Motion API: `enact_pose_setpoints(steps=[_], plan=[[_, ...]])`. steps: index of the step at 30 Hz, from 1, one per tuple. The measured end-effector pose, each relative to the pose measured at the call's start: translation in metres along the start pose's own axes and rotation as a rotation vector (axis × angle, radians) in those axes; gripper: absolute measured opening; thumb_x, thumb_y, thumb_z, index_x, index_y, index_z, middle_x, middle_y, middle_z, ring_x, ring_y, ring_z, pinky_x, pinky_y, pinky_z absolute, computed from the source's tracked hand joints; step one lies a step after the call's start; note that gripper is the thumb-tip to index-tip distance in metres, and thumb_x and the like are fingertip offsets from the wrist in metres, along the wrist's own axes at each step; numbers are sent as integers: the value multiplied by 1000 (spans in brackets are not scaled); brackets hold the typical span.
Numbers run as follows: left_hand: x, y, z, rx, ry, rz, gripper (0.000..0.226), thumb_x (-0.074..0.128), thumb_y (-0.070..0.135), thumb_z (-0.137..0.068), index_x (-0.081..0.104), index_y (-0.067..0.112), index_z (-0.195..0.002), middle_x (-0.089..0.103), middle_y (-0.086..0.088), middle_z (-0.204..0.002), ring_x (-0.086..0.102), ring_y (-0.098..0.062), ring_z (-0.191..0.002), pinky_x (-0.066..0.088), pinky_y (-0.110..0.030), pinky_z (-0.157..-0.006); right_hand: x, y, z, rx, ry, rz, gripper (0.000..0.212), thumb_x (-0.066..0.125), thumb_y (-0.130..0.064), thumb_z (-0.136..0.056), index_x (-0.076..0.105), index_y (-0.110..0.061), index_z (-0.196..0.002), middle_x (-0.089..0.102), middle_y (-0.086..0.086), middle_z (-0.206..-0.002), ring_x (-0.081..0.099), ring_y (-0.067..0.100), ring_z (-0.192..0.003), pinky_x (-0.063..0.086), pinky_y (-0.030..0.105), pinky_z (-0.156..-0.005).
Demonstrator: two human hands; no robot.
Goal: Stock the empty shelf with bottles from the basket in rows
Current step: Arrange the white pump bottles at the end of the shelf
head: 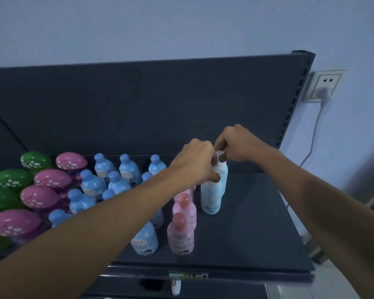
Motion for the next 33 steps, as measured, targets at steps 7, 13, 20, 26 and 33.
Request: enact_pose_setpoints(steps=[7, 13, 20, 26, 33], plan=[[7, -7, -8, -26, 7, 11, 33, 85, 34, -67, 78, 24, -98, 69, 3, -90, 66, -18, -80, 60, -36, -72, 4, -2, -8, -13, -4, -6, 20, 83, -14, -73, 76, -32, -78, 63, -18, -72, 58, 0, -72, 38, 14, -57], [12, -11, -11, -48, 12, 30, 34, 86, 35, -71, 77, 22, -102, 69, 1, -94, 66, -18, -83, 59, -36, -75, 6, -3, -14, -34, -1, -9, 30, 84, -14, -73, 69, -39, -68, 63, -18, -70, 59, 1, -73, 39, 14, -59], [12, -12, -16, -71, 10, 56, 32, 85, 33, -71, 77, 22, -100, 68, -1, -96, 67, -21, -82, 61, -39, -77, 6, 1, -18, -29, 9, -9, 23, 85, -15, -72, 76, -36, -73, 64, -21, -66, 62, 1, -74, 45, 19, -64], [14, -8, -20, -62, 9, 61, 34, 86, 34, -71, 78, 21, -101, 69, -1, -99, 67, -20, -83, 60, -38, -77, 6, 6, -20, -28, 12, -29, 20, 87, -18, -71, 78, -34, -79, 66, -20, -69, 65, 2, -79, 47, 19, -65], [17, -10, -18, -46, -4, 75, 32, 85, 34, -72, 78, 22, -101, 69, -1, -96, 68, -20, -84, 60, -38, -78, 6, 6, -16, 2, -26, -50, 32, 87, -17, -72, 69, -43, -66, 68, -20, -73, 65, 1, -81, 46, 17, -64]])
Point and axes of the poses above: each hand's wrist, its own z-axis away from the middle knuckle, its own x-axis out of the palm, y = z × x, the point moved 7 cm from there along -z, towards the middle knuckle
